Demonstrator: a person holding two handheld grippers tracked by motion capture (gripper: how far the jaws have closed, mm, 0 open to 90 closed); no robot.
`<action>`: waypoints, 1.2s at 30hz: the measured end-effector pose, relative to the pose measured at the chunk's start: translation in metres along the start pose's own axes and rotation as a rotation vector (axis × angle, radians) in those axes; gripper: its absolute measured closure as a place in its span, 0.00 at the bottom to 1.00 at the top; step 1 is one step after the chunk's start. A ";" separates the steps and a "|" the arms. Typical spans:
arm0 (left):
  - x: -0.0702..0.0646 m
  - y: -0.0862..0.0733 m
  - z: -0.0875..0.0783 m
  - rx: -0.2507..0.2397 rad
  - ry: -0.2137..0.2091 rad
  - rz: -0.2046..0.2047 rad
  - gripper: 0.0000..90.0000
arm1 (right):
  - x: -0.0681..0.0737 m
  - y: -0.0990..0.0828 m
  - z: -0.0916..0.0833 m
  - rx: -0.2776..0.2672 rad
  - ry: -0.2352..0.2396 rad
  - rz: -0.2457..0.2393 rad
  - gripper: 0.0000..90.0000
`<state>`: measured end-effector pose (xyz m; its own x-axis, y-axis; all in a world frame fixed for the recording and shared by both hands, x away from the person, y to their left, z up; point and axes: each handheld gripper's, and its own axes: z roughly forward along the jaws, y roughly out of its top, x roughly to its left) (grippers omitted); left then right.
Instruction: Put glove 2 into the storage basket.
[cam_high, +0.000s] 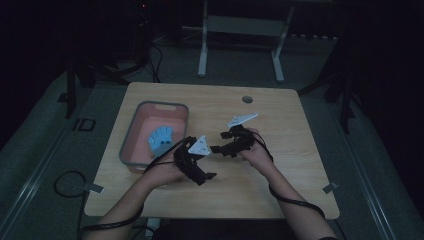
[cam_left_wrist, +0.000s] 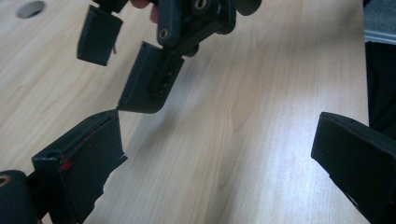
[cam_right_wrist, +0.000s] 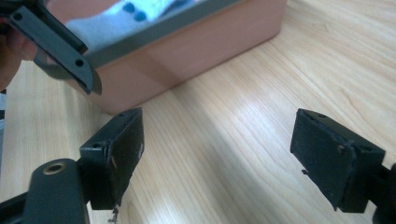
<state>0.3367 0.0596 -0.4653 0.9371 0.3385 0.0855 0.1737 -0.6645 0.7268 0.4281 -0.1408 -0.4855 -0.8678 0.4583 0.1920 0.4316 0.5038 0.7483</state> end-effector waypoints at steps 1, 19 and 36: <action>-0.001 0.000 0.003 0.001 -0.006 -0.001 0.02 | 0.000 -0.002 -0.001 0.001 -0.001 0.004 0.19; -0.017 -0.004 0.050 0.024 -0.080 0.015 0.02 | -0.019 -0.053 -0.018 0.023 -0.034 0.048 0.18; -0.027 -0.013 0.077 0.024 -0.121 0.017 0.02 | -0.012 -0.084 -0.007 0.030 -0.081 0.039 0.17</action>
<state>0.3325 0.0080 -0.5298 0.9693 0.2453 0.0141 0.1631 -0.6854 0.7096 0.4009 -0.1942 -0.5460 -0.8281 0.5349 0.1675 0.4727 0.5059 0.7215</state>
